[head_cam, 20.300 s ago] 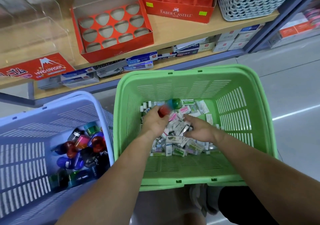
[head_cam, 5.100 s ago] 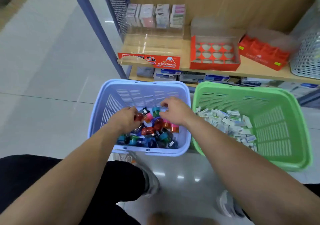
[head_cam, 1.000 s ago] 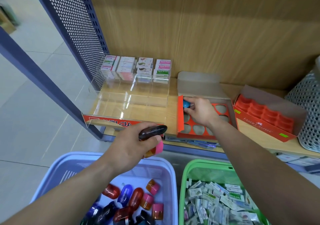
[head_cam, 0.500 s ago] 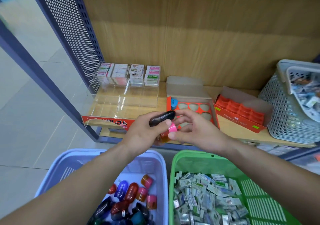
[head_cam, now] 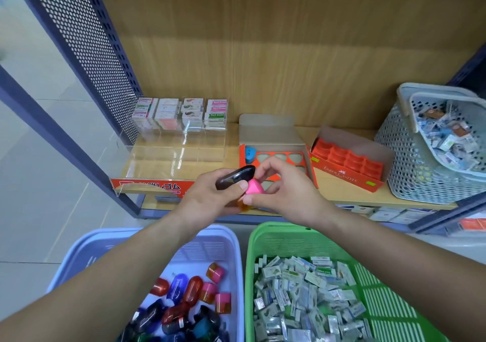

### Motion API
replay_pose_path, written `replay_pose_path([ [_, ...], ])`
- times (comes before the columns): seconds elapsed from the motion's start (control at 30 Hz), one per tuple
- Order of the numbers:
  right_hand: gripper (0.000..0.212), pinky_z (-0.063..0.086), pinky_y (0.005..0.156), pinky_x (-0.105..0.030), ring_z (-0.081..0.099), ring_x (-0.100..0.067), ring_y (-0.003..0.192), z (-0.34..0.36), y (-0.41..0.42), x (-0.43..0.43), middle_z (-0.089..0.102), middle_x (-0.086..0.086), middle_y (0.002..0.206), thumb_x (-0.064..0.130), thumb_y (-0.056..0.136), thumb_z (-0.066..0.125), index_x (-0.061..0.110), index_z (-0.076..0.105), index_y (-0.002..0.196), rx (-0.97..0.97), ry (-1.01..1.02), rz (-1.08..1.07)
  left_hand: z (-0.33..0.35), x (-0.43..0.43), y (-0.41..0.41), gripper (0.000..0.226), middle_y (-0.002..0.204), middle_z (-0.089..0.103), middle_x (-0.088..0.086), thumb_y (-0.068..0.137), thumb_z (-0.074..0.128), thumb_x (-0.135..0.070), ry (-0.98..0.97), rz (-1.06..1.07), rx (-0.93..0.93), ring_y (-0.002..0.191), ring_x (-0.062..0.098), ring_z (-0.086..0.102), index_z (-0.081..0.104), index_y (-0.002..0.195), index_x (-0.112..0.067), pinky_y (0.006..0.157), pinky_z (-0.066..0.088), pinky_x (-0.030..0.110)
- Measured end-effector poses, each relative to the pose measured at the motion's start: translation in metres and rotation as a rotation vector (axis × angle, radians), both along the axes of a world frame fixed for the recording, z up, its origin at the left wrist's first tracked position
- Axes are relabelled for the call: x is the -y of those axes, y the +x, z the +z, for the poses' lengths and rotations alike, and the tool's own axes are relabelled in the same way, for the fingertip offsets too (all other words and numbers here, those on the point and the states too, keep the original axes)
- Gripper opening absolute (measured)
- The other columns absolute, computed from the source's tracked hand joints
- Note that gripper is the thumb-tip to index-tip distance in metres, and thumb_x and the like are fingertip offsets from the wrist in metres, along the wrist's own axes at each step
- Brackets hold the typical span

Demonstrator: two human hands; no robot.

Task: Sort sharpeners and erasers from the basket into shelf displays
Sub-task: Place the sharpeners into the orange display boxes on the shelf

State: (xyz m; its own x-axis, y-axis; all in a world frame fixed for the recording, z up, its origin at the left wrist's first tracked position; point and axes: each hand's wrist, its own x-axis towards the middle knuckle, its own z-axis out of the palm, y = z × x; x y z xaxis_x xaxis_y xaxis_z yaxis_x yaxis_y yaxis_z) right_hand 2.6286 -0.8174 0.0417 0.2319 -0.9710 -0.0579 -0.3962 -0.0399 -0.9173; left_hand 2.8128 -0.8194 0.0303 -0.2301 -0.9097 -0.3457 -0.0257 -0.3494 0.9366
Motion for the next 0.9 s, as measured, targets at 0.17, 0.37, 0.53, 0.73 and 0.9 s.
replay_pose_path([
  [0.17, 0.047, 0.056, 0.071, -0.029, 0.064, -0.009, 0.072, -0.008, 0.0, 0.004, 0.063, 0.009, 0.105, 0.014, 0.071, 0.091, 0.027, 0.062, 0.105, 0.037, -0.022, 0.005, -0.003, 0.006, 0.002, 0.018, 0.099, 0.076, 0.012, 0.092, 0.067, -0.015, 0.019, 0.043, -0.077, 0.093, 0.024, 0.074, 0.069, 0.11, -0.011, 0.076, 0.061, 0.03],
  [0.37, 0.052, 0.054, 0.068, -0.024, 0.061, -0.008, 0.078, -0.016, -0.004, 0.007, 0.062, 0.007, 0.106, 0.013, 0.071, 0.091, 0.032, 0.062, 0.109, 0.0, -0.087, 0.037, -0.004, 0.01, 0.005, 0.037, 0.106, 0.075, 0.011, 0.083, 0.071, -0.027, 0.025, 0.028, -0.061, 0.098, 0.025, 0.074, 0.067, 0.117, -0.012, 0.081, 0.06, 0.031],
  [0.53, 0.042, 0.045, 0.063, -0.014, 0.059, -0.005, 0.071, -0.019, -0.004, 0.007, 0.056, 0.005, 0.1, 0.032, 0.071, 0.09, 0.033, 0.061, 0.101, -0.069, -0.135, 0.071, -0.001, 0.009, 0.006, 0.019, 0.095, 0.078, 0.009, 0.097, 0.063, -0.023, 0.044, 0.018, 0.03, 0.089, 0.023, 0.076, 0.069, 0.112, -0.014, 0.081, 0.061, 0.03],
  [0.73, 0.04, 0.049, 0.067, -0.021, 0.063, -0.004, 0.078, -0.028, -0.013, 0.009, 0.064, 0.014, 0.096, 0.037, 0.078, 0.085, 0.027, 0.06, 0.108, -0.192, -0.14, 0.06, -0.007, 0.01, 0.009, 0.021, 0.085, 0.077, 0.01, 0.096, 0.067, -0.023, 0.018, 0.047, 0.221, 0.078, 0.027, 0.076, 0.055, 0.112, -0.017, 0.078, 0.061, 0.041],
  [0.9, 0.037, 0.05, 0.072, -0.024, 0.062, -0.005, 0.077, -0.047, -0.036, 0.023, 0.064, 0.01, 0.102, 0.034, 0.083, 0.081, 0.033, 0.06, 0.113, -0.272, -0.06, 0.033, -0.014, 0.009, 0.017, 0.02, 0.091, 0.076, 0.012, 0.09, 0.072, -0.01, -0.049, -0.017, 0.352, 0.078, 0.023, 0.076, 0.061, 0.106, -0.015, 0.078, 0.062, 0.041],
])
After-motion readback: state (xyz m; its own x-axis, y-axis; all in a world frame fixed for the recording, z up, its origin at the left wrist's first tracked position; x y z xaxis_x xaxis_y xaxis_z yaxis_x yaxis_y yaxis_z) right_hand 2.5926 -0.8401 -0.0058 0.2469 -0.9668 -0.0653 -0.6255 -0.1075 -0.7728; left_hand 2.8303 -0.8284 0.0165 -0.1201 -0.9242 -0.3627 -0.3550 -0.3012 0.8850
